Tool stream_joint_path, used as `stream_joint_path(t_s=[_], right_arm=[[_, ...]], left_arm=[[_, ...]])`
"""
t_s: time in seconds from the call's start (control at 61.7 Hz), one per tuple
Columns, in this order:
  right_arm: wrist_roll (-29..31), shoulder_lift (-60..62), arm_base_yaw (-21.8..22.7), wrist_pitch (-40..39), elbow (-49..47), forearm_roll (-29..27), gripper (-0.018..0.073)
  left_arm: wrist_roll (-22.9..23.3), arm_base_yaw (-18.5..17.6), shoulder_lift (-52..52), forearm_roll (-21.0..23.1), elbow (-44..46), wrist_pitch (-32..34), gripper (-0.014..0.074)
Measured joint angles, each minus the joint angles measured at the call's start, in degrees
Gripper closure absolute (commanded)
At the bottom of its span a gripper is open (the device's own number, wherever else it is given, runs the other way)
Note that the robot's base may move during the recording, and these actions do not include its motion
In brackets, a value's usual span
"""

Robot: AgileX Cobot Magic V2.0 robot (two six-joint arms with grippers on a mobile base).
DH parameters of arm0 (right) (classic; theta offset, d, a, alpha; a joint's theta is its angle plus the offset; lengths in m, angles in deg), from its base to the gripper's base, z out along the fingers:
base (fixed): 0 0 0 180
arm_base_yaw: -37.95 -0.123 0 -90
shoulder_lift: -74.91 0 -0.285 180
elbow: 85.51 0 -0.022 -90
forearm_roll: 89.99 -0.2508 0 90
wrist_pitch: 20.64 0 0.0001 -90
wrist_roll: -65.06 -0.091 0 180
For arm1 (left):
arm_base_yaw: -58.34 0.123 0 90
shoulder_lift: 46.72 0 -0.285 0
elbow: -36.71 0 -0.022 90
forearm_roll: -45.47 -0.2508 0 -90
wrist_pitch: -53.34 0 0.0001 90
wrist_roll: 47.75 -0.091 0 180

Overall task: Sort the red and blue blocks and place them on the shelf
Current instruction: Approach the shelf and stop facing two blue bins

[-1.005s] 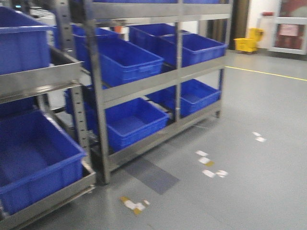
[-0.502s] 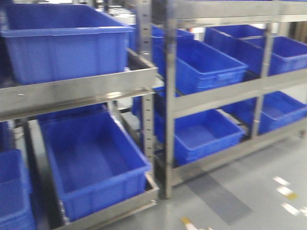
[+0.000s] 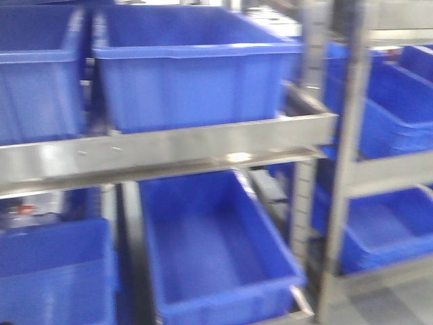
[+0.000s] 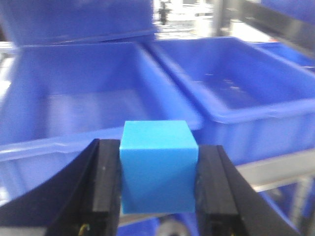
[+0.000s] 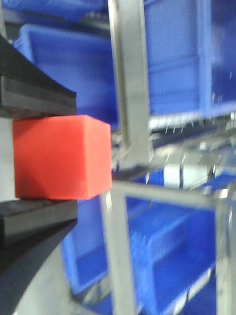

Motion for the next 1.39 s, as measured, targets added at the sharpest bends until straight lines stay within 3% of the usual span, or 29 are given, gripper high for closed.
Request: stream_joint_path(t_s=[1.394], right_arm=[[0.0,0.0,0.0,0.0,0.0,0.0,0.0228]], left_arm=[[0.0,0.0,0.0,0.0,0.0,0.0,0.0473]])
